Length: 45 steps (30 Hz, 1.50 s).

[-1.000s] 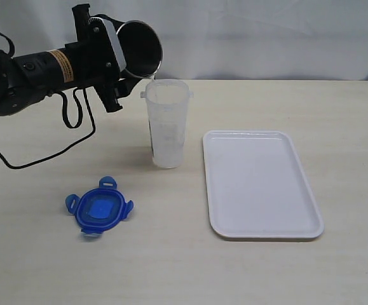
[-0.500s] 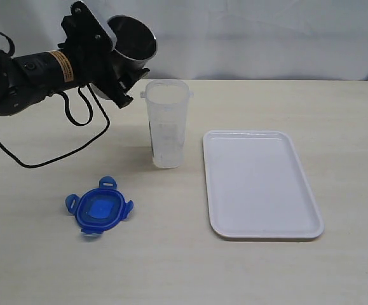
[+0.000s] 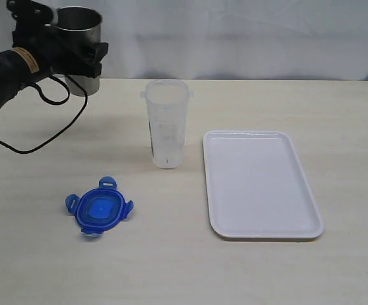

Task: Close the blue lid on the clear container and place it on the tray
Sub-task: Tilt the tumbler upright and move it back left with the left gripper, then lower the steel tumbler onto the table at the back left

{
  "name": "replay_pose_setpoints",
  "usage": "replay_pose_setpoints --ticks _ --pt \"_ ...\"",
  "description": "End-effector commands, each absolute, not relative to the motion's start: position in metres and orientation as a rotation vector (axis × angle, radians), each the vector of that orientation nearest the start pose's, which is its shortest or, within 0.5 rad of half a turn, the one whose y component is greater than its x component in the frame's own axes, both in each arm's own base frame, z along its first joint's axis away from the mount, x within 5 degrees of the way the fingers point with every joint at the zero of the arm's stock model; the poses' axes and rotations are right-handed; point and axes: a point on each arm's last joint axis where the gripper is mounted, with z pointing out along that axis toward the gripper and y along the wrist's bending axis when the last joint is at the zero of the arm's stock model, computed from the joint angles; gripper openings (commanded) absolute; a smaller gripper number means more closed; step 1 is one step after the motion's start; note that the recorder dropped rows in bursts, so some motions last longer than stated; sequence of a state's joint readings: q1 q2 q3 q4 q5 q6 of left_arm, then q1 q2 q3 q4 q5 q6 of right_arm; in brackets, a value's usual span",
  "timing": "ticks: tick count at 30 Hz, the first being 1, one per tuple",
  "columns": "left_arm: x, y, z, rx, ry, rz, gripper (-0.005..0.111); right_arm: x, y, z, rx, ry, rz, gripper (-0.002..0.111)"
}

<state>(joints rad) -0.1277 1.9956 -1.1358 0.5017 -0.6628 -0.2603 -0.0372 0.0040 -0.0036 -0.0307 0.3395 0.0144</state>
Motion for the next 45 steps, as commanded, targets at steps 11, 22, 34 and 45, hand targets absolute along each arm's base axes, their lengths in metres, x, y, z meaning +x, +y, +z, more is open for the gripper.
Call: replay_pose_setpoints --ticks 11,22,34,45 --pt "0.476 -0.022 0.151 0.267 1.628 -0.245 0.000 0.054 -0.003 0.183 0.033 1.815 -0.050 0.004" --pt "0.516 -0.008 0.135 0.263 1.638 -0.220 0.000 0.054 -0.003 0.183 0.033 1.815 -0.050 0.004" --pt "0.517 -0.012 0.108 0.299 1.718 -0.270 0.000 0.054 -0.003 0.183 0.033 1.815 -0.050 0.004" --pt "0.512 -0.013 0.104 0.299 1.704 -0.297 0.000 0.054 -0.003 0.183 0.033 1.815 -0.050 0.004"
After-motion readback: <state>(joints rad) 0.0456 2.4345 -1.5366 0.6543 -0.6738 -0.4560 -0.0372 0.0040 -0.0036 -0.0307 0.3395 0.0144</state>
